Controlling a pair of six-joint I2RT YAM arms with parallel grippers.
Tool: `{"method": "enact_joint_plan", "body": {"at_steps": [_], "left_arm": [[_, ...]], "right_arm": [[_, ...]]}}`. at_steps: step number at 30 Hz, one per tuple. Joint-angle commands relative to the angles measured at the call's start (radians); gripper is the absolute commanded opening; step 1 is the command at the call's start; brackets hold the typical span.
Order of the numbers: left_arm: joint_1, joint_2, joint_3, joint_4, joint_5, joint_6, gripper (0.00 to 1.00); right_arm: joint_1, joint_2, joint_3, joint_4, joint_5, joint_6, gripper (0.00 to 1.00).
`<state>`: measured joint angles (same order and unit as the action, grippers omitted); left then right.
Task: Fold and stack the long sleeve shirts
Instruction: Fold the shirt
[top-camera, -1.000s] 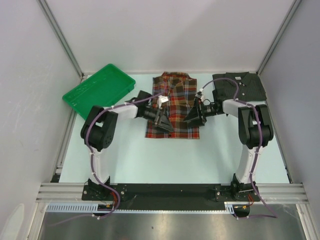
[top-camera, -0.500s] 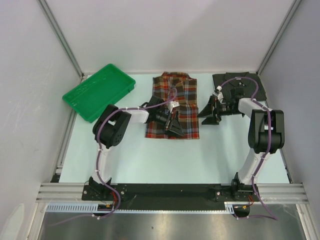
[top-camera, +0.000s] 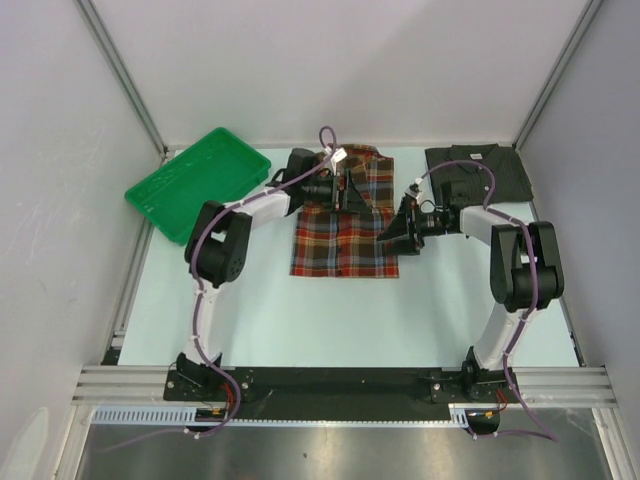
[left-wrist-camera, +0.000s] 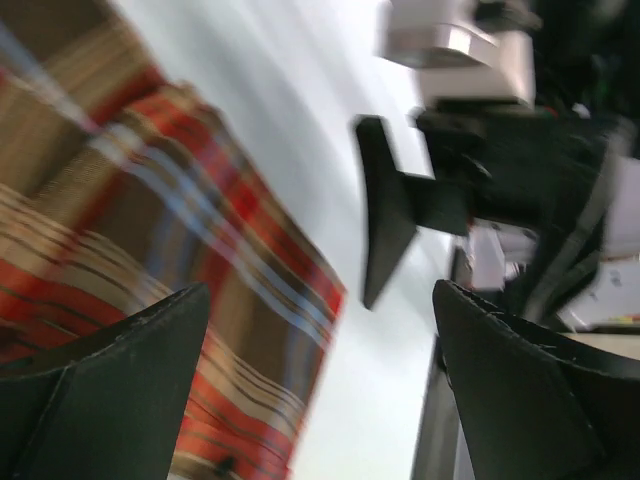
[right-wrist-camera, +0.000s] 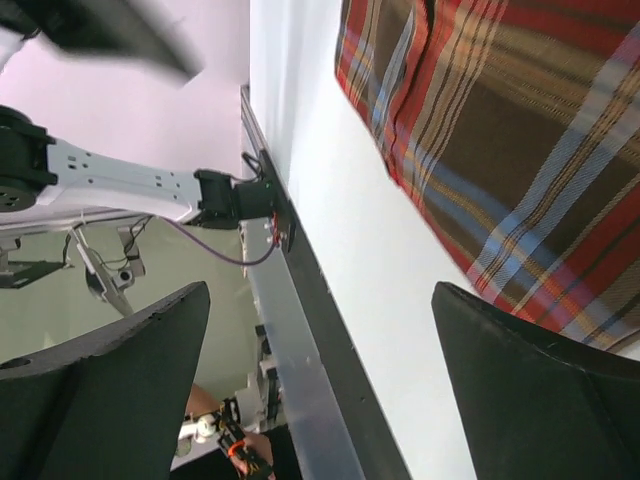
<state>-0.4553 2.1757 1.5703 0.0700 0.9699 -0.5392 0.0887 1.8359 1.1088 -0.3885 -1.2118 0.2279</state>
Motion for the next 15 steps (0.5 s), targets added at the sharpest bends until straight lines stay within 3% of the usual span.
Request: {"method": "enact_joint_plan", "body": {"at_steps": [1,6,9,13,15], "left_arm": [[0.013,0.16,0.124,0.01,-0.092,-0.076,0.99],[0.044,0.259,0.2,0.028,-0.116,-0.128,0.99],[0.05,0.192,0.207,0.053,-0.06,-0.082,0.99],[0.058,-0.01,0.16,-0.034,-0.054,0.185,0.99],[0.064,-0.106,0.105,-0.203,-0.138,0.319,1.0]], "right_arm": [[-0.006,0.046,0.016,0.14,-0.005,0.086,1.0],[0.037,0.127,0.006,0.137,0.015,0.045,1.0],[0.022,0.175,0.029,0.079,0.003,0.008,1.0],[0.022,0.111,0.124,0.007,-0.028,-0.005,0.99],[0.022,0.073,0.161,-0.041,-0.031,-0.024,0.97]]}}
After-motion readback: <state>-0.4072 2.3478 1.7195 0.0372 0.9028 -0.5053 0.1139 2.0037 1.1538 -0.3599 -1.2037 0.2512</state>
